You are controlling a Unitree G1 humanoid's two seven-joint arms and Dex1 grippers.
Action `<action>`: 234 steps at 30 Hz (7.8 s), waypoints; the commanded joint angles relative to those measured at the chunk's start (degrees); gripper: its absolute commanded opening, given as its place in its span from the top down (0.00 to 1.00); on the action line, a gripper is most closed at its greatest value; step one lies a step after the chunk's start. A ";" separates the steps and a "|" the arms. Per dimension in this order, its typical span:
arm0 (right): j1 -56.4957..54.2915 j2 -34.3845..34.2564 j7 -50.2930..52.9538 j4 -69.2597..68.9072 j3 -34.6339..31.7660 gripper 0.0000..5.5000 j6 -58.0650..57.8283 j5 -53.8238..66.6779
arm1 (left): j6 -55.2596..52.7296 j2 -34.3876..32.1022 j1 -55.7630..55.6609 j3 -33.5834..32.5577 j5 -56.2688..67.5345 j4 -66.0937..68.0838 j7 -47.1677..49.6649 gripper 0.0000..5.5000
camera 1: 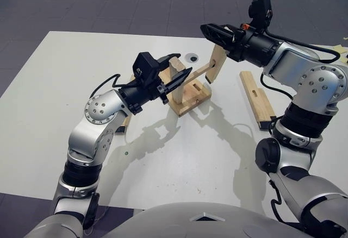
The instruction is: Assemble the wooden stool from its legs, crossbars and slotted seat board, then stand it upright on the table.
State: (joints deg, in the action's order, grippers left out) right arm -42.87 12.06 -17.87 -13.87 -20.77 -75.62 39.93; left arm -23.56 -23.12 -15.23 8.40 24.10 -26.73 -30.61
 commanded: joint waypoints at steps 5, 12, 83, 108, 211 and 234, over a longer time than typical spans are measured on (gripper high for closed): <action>3.93 -0.18 0.48 -4.01 1.09 0.10 5.10 0.78 | -4.29 0.32 3.25 3.05 0.68 2.15 -1.43 0.63; 12.18 2.07 -3.54 -6.27 6.81 0.02 22.48 -5.34 | -4.45 0.39 3.33 2.76 1.09 1.84 -1.24 0.63; 18.14 4.74 -4.05 -4.95 16.15 0.81 31.75 -9.26 | -3.47 0.84 2.27 4.20 -0.08 4.17 -3.32 0.63; 5.63 5.29 -2.98 -0.04 7.18 0.81 1.13 1.93 | -3.18 0.47 2.42 4.45 -0.26 4.83 -3.50 0.63; 17.96 6.03 1.17 -6.23 -2.42 0.02 17.35 10.49 | -8.06 -10.49 2.13 -0.05 4.26 -2.33 -10.24 0.63; 24.11 10.68 2.47 -12.24 -5.75 0.02 17.52 19.55 | -13.74 -11.97 -1.87 -8.13 10.65 -10.04 -8.46 0.02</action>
State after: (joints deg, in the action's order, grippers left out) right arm -20.24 21.27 -16.23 -24.45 -25.09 -57.52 57.85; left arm -35.43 -33.42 -16.91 1.75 33.55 -34.31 -39.47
